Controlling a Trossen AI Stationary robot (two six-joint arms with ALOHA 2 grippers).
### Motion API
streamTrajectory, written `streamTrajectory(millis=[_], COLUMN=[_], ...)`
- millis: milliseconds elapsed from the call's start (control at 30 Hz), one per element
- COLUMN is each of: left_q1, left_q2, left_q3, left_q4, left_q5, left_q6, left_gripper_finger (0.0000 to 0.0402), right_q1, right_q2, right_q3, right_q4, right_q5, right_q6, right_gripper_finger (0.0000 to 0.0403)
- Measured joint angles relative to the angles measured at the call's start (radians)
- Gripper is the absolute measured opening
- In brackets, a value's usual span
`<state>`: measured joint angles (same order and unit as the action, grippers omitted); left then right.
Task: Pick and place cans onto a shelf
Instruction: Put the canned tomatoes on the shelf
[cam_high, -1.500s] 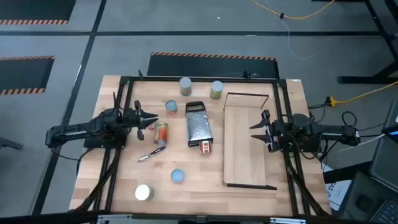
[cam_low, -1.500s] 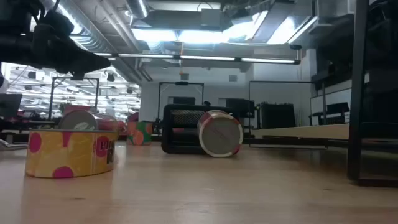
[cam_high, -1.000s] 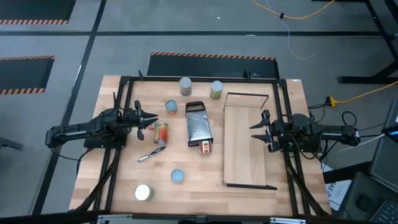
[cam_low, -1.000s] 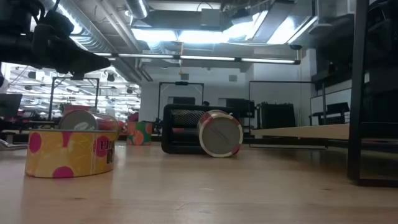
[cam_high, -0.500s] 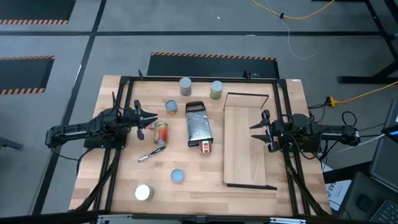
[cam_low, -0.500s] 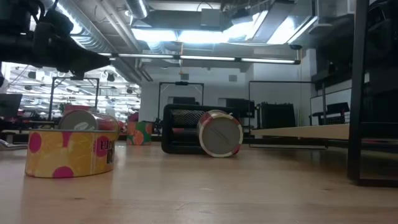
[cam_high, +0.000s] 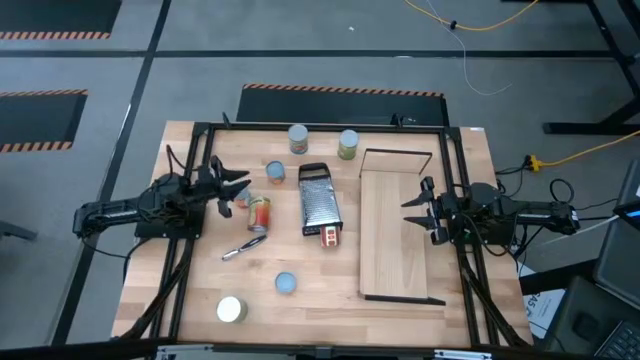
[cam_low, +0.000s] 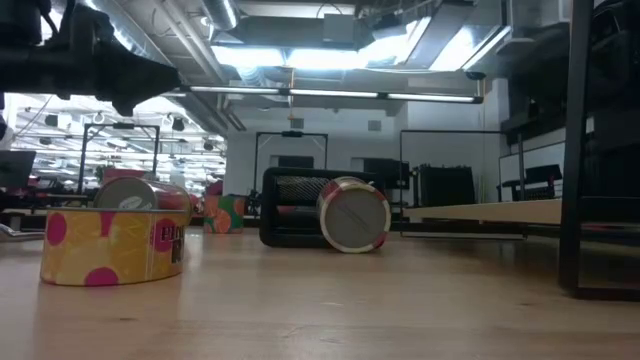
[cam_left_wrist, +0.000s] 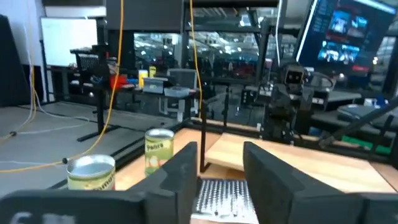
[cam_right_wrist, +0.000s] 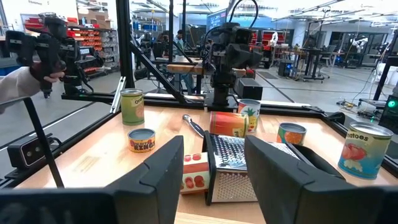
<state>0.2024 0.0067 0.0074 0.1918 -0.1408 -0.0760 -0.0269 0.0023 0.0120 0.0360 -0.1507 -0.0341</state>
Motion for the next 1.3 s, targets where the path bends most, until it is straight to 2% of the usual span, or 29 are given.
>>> streamTrajectory(millis=[167, 367, 567, 800, 1033, 1300], left_q1=[0.0, 0.0, 0.0, 0.009, 0.097, 0.248], left_q2=[0.005, 0.094, 0.314, 0.651, 0.946, 1.194], left_q3=[0.0, 0.016, 0.131, 0.352, 0.633, 0.918], left_q4=[0.114, 0.237, 0.24, 0.235, 0.015, -0.318], left_q5=[0.0, 0.012, -0.008, -0.066, -0.048, -0.048], left_q6=[0.0, -0.001, 0.005, 0.059, 0.096, 0.264], left_gripper_finger=[0.0148, 0.0147, 0.0146, 0.0146, 0.0146, 0.0146], right_q1=[0.0, 0.0, 0.0, 0.0, 0.0, 0.0], right_q2=[0.0, 0.0, 0.0, 0.0, 0.0, 0.0], right_q3=[0.0, 0.0, 0.0, 0.0, 0.0, 0.0], right_q4=[0.0, 0.0, 0.0, 0.0, 0.0, 0.0], right_q5=[0.0, 0.0, 0.0, 0.0, 0.0, 0.0], right_q6=[0.0, 0.001, 0.001, 0.004, 0.003, 0.002], right_gripper_finger=[0.0174, 0.0174, 0.0174, 0.0174, 0.0174, 0.0174])
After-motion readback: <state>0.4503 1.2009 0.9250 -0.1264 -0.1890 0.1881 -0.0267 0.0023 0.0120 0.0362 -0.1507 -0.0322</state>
